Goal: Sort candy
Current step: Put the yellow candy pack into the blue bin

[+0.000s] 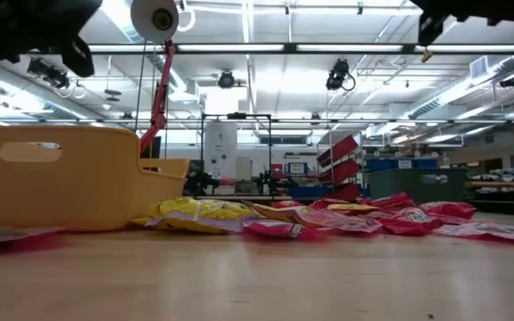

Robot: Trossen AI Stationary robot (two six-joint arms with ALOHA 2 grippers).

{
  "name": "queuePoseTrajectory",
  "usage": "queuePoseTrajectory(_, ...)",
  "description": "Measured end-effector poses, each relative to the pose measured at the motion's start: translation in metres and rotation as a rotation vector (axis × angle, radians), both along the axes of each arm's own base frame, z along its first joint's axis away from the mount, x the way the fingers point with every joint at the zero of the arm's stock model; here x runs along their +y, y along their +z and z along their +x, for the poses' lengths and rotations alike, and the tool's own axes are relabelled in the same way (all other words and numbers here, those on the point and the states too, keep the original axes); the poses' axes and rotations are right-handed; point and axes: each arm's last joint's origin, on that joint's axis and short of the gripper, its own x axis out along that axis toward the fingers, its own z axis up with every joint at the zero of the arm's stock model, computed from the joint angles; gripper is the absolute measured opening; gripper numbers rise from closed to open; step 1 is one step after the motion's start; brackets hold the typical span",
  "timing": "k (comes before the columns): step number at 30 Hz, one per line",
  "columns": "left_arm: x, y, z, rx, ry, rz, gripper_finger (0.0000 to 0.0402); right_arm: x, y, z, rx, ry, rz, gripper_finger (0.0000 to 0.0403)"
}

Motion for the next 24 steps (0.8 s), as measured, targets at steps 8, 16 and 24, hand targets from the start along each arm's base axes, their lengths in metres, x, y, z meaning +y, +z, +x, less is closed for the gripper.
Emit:
queuePoseTrajectory(8, 0.002, 0.004, -0.002, -0.045, 0.059, -0.003, 0.0008, 0.002, 0.011, 0.014, 0.010, -0.015, -0.096, 0.0003)
queuePoseTrajectory(16, 0.003, 0.000, 0.000, 0.014, 0.137, 0.022, 0.0008, 0.002, 0.021, 0.012, -0.104, -0.020, -0.076, 0.0003)
queuePoseTrajectory(24, 0.005, -0.017, 0.014, 0.244, 0.240, -0.064, 0.0008, 0.001, 0.032, 0.010, -0.220, -0.038, -0.088, 0.0003)
